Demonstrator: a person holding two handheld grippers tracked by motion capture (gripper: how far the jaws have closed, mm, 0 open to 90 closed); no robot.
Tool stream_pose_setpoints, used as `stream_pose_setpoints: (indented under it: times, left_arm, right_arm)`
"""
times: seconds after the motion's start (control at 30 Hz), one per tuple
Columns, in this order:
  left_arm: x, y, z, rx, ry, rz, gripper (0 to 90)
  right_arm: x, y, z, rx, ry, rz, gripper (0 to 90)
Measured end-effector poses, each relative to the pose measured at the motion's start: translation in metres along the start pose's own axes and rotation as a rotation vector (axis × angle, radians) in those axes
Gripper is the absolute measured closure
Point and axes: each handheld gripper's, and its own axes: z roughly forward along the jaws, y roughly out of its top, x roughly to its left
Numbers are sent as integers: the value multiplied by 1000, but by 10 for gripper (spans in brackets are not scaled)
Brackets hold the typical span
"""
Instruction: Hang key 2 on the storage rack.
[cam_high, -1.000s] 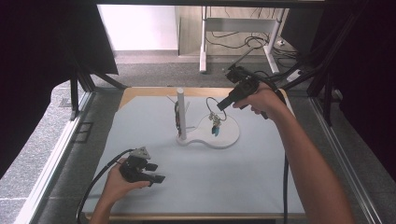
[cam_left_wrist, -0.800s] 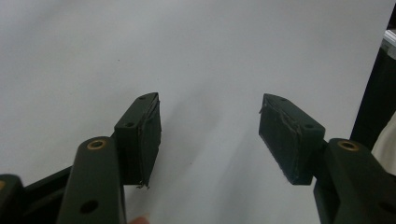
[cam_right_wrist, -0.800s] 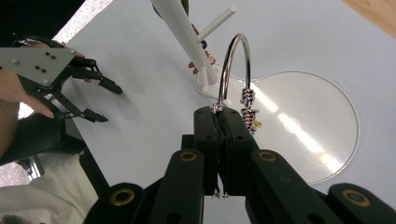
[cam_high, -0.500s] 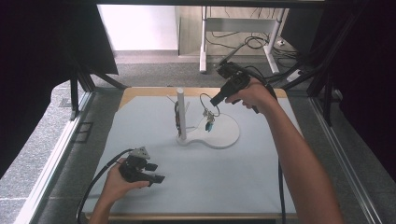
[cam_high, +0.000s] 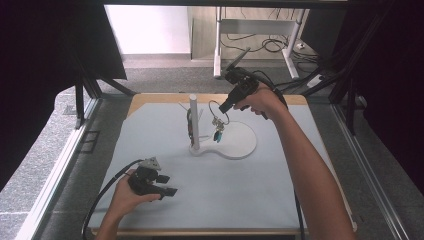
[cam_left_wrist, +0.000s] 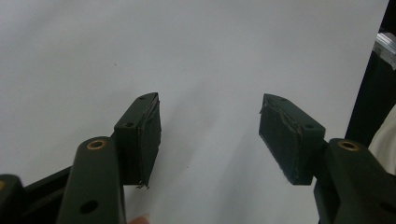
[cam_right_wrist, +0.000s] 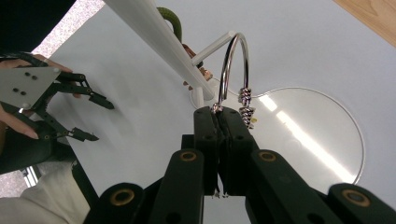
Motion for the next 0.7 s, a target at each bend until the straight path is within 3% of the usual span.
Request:
stream_pose_setpoints:
  times: [0.4, 0.7]
  left_arm:
    - [0, 0, -1, 1, -2, 1, 392]
    - [0, 1, -2, -6, -6, -4, 392]
  right_arm:
    - [-7, 11, 19, 30, -1, 4, 867]
    - [-2, 22, 28, 42, 2, -6, 868]
